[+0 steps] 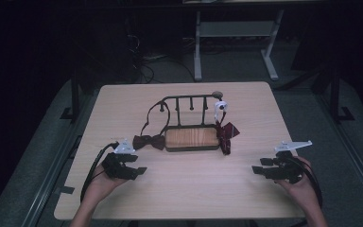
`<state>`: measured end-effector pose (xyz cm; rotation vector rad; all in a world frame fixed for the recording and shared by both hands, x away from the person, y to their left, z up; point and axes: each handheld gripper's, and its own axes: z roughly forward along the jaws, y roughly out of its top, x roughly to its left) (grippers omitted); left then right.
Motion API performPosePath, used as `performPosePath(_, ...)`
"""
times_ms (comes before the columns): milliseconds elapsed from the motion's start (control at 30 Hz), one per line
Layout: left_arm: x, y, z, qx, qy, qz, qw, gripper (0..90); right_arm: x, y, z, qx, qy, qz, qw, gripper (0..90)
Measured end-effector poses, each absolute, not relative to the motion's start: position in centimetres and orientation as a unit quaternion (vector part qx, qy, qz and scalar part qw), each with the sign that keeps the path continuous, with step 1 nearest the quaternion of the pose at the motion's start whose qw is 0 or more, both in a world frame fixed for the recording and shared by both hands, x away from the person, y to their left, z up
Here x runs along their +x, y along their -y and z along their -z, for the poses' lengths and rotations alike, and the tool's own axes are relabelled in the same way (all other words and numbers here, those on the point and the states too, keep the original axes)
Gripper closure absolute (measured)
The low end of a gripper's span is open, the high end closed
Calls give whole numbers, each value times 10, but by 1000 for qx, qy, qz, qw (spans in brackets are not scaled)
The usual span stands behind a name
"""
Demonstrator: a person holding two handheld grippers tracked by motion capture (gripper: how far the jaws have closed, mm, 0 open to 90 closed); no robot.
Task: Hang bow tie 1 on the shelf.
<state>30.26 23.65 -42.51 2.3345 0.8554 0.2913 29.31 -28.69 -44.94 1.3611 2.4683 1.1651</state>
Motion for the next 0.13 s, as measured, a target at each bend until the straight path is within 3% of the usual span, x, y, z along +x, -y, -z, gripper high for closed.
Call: performPosePath(133,300,-235,429,882,-329,-110,320,399,292,281,449,441,-811,-382,48,424)
